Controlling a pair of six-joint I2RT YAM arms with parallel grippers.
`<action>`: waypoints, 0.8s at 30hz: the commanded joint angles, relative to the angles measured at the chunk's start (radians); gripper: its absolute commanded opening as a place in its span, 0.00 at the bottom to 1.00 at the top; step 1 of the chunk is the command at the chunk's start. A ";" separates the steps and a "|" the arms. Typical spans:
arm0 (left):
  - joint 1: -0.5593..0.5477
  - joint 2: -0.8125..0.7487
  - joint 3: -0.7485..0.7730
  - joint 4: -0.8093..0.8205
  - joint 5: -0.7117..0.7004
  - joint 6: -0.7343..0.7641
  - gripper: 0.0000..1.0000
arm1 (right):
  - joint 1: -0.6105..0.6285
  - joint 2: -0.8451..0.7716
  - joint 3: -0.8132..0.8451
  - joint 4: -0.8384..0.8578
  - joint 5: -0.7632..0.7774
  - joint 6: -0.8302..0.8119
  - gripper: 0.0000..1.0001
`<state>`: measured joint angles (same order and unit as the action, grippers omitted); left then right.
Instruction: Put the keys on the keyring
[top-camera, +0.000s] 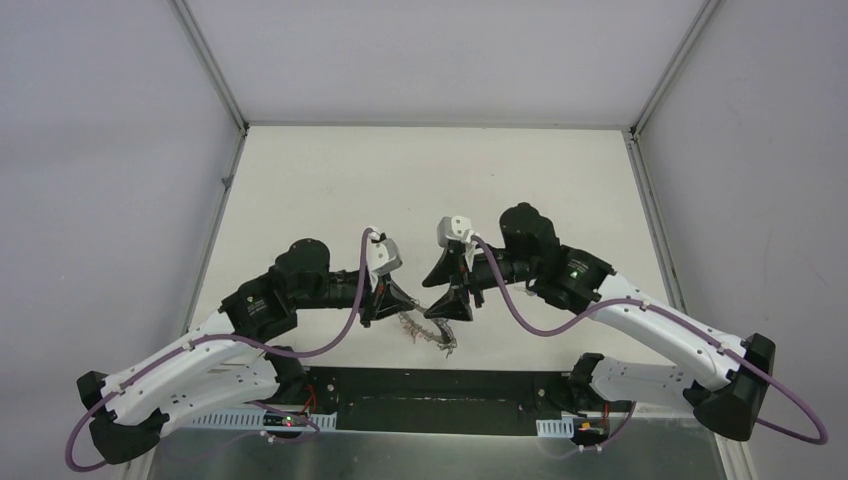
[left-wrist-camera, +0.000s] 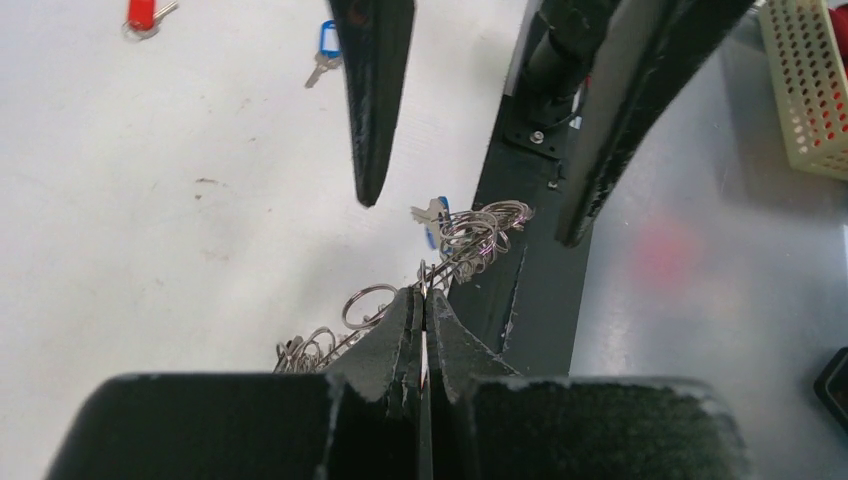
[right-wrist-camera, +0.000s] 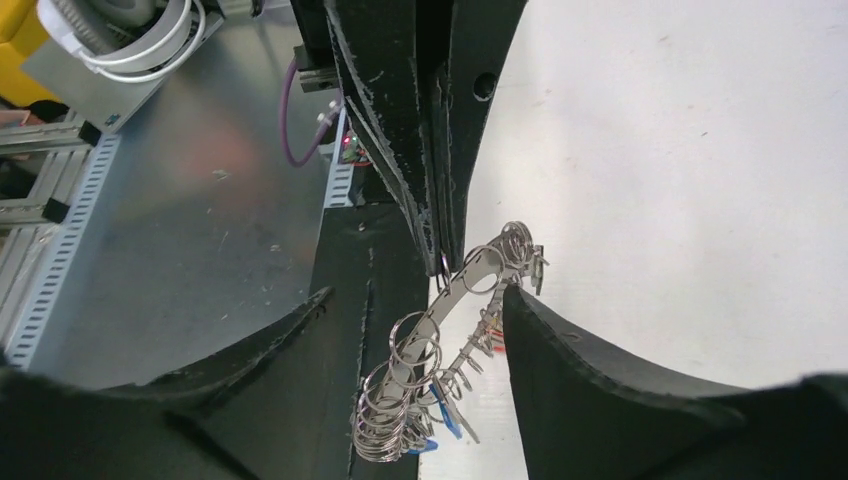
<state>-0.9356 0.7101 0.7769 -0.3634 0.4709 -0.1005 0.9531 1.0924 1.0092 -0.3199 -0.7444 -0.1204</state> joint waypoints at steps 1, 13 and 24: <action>-0.003 -0.009 0.102 -0.028 -0.077 -0.045 0.00 | 0.009 -0.038 -0.003 0.091 0.076 0.007 0.63; -0.003 0.008 0.182 -0.127 -0.210 -0.157 0.00 | 0.101 0.078 0.094 -0.090 0.255 -0.079 0.60; -0.003 -0.009 0.187 -0.180 -0.238 -0.223 0.00 | 0.146 0.097 0.114 -0.099 0.373 -0.109 0.00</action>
<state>-0.9363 0.7238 0.9104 -0.5713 0.2649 -0.2710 1.0851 1.1969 1.0733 -0.4202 -0.4175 -0.2081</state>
